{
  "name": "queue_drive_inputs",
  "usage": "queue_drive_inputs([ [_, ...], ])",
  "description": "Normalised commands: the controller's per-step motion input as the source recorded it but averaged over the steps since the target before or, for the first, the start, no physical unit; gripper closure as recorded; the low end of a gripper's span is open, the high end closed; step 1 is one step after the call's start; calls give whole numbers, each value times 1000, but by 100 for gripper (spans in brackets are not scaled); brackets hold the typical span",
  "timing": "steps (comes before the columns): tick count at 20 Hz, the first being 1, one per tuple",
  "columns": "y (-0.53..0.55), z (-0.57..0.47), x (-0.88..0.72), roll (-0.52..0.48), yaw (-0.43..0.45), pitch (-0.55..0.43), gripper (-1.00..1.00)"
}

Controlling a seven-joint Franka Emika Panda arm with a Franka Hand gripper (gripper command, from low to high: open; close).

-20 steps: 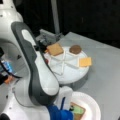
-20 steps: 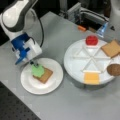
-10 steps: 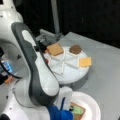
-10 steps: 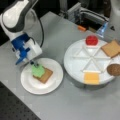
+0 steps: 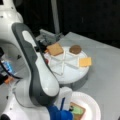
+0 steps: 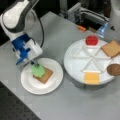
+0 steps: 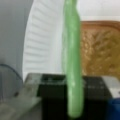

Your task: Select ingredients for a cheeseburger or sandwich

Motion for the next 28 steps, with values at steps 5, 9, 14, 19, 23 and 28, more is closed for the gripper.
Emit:
queue_drive_inputs([
  [5, -28, -82, -52, -144, 164, -78, 100],
  [9, -16, -82, -83, -134, 138, -75, 100],
  [14, -1, -99, -82, -121, 111, -89, 100],
  [19, 8, -119, -64, -109, 94, -109, 100],
  [23, 32, -97, -8, -103, 75, -108, 100],
  [28, 54, -72, 32, -94, 55, -95, 100],
])
